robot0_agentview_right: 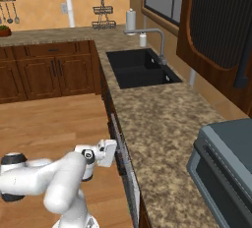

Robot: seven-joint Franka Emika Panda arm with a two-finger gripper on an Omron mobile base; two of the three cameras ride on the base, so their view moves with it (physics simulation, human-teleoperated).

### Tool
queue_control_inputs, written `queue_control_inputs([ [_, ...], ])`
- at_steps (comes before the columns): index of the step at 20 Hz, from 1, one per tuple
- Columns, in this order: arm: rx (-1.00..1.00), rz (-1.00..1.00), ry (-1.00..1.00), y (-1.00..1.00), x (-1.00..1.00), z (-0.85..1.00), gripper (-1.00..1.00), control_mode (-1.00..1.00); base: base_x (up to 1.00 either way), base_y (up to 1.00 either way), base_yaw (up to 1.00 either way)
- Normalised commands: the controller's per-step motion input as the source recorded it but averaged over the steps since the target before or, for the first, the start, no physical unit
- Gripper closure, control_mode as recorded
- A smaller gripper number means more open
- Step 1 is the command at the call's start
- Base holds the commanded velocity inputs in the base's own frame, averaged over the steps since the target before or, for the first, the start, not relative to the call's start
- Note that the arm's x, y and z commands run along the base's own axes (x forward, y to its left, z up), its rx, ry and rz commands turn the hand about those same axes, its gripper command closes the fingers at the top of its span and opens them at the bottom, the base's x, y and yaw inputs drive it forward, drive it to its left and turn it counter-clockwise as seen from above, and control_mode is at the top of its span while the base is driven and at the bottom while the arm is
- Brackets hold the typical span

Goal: Pick up the cup and bowl from the counter, place them in the dishwasher, and close the dishwasher door.

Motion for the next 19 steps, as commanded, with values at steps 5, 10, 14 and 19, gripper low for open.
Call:
queue_control_inputs([
  [5,-0.25,-0.27,-0.04,-0.82,0.35,-0.63,-1.00,-1.00,0.00,0.00,0.00],
  [10,-0.33,-0.22,-0.11,-0.50,0.07,-0.90,-1.00,-1.00,0.00,0.00,0.00],
  [14,-0.37,-0.19,-0.15,-0.33,0.04,-0.97,-1.00,-1.00,0.00,0.00,0.00],
  [19,-0.34,-0.17,-0.10,-0.14,0.03,-0.84,-1.00,-1.00,0.00,0.00,0.00],
])
